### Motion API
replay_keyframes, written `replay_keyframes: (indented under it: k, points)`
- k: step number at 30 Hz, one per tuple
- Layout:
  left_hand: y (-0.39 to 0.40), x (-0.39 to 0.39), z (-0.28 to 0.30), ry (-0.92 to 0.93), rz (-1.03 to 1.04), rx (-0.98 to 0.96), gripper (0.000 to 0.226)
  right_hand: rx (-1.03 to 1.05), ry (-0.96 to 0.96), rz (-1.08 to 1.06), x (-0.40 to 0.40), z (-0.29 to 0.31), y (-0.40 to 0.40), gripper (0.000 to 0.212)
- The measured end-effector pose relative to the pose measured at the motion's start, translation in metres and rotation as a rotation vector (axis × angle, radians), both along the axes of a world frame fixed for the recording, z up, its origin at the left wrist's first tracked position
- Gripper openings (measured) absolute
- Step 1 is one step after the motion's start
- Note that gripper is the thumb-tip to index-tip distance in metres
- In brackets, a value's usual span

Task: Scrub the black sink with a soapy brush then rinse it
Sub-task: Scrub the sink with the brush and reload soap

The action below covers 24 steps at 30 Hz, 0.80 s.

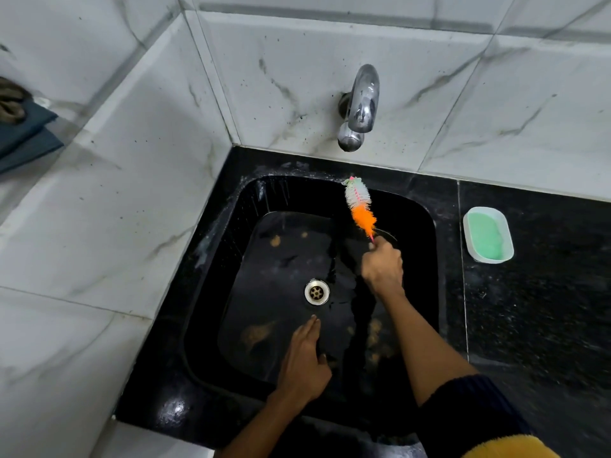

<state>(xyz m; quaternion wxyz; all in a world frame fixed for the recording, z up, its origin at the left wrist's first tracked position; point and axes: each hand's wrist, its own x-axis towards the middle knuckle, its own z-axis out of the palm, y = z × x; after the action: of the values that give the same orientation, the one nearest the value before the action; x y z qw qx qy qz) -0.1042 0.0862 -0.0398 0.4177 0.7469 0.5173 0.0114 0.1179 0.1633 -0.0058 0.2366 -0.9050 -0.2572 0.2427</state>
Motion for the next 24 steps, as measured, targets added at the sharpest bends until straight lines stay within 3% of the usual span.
replay_keyframes:
  k: [4, 9, 14, 19, 24]
  points:
    - [-0.005, -0.002, -0.003, 0.003, 0.001, 0.008, 0.076, 0.058, 0.024, -0.271, 0.004, 0.001, -0.007, 0.022]
    - [-0.006, -0.004, -0.002, 0.006, -0.007, 0.027, 0.078, -0.013, 0.005, 0.048, -0.002, 0.003, -0.004, 0.022]
    - [-0.007, -0.005, 0.001, 0.002, 0.004, 0.026, 0.079, 0.038, 0.0, -0.288, 0.014, -0.002, -0.017, 0.023]
    - [-0.012, -0.004, 0.001, 0.02, -0.059, 0.036, 0.081, -0.026, -0.111, 0.143, 0.001, 0.002, 0.0, 0.021]
    - [-0.011, -0.006, 0.002, 0.0, -0.021, 0.046, 0.08, -0.088, -0.328, 0.37, 0.023, 0.017, 0.015, 0.021]
